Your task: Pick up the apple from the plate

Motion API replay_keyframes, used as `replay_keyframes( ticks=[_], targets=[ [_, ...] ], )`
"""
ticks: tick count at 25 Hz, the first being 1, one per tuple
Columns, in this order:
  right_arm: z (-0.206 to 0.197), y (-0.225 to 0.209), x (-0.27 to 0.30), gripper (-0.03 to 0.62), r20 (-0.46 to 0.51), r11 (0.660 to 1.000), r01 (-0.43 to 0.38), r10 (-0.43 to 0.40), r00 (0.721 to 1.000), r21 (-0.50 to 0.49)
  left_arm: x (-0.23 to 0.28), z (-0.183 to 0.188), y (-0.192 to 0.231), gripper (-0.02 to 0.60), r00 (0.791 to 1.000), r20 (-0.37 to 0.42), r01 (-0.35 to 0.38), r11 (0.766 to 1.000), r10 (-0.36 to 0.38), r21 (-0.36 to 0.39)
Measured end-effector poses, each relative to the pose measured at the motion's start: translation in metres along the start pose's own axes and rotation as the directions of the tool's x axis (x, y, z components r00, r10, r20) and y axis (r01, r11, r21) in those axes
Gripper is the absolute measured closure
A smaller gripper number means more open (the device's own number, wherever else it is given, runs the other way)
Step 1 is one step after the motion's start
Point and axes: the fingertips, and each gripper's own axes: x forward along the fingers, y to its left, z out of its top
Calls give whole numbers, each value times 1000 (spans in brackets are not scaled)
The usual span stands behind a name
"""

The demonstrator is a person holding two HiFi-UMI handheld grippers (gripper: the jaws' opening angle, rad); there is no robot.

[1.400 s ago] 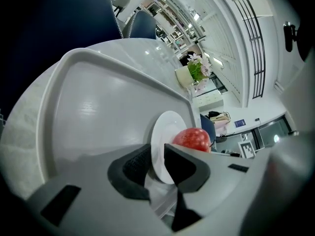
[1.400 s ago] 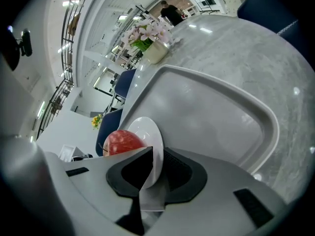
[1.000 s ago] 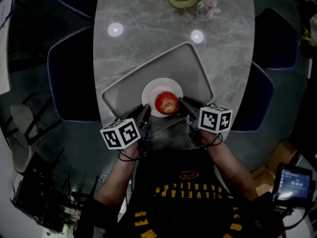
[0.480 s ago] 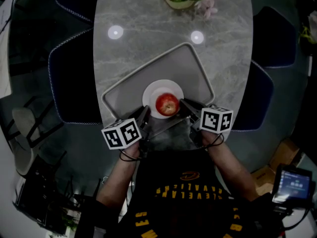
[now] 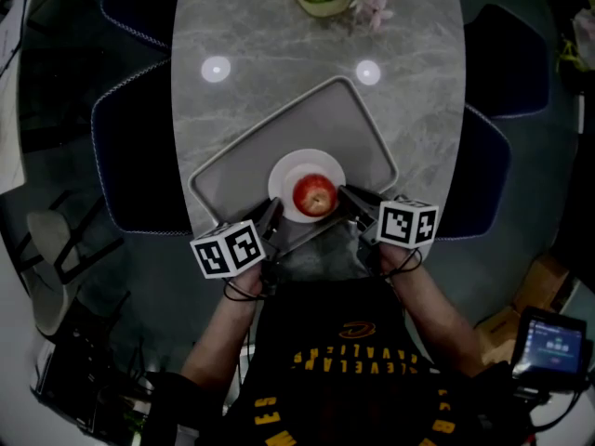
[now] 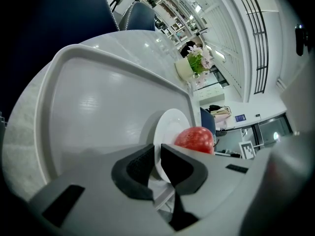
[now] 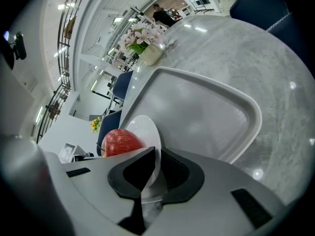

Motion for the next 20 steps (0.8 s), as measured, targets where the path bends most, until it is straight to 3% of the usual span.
replay_keyframes(
  ticks=[14,20],
  targets=[
    [-24,-18,-48,551,88,997,-22,15,996,71,4,-33,-31,538,998,-59,26,998,-22,64],
    [-55,-26,-58,551,125,994,-39,25,992,104,-1,-59,-29,539,996,-83,28,994,-20,102]
  ],
)
